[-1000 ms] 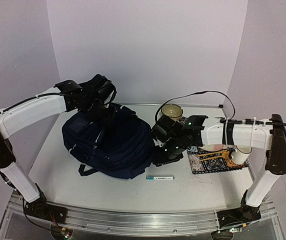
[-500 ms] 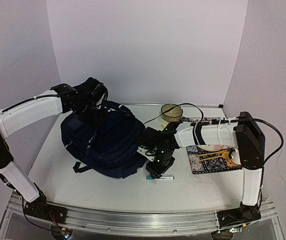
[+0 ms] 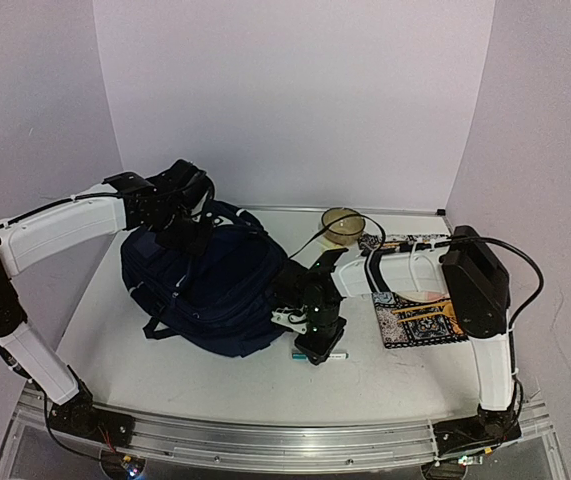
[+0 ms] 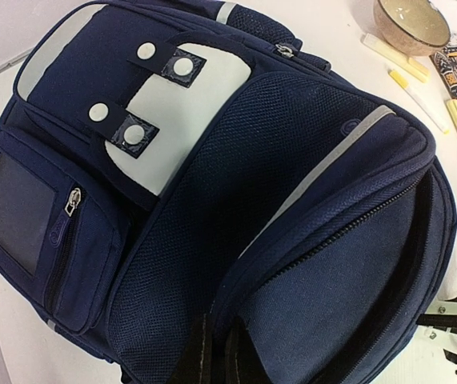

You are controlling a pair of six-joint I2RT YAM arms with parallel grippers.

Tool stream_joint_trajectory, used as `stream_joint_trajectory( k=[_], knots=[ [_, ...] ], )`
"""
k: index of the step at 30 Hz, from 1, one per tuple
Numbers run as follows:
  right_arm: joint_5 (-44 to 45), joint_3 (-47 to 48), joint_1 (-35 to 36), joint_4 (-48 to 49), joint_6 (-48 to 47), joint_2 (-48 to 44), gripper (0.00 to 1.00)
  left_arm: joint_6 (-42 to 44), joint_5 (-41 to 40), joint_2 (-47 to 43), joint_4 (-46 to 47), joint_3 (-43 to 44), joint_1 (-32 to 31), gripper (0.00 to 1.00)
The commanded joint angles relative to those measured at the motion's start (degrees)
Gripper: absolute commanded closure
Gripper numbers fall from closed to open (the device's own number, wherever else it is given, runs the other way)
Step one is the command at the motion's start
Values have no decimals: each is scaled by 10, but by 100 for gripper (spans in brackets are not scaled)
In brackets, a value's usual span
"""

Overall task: Pack the student bag
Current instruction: Pick up the pen from the center of the board.

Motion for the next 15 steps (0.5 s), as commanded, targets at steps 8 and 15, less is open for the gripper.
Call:
stream_joint_trajectory(
  k=[8, 15],
  knots=[
    [2, 55, -1, -147, -50, 86, 72, 8, -21, 13, 15, -8, 19, 100],
    [21, 67, 2, -151, -34, 76, 90, 4, -10, 6, 15, -9, 19, 100]
  ],
)
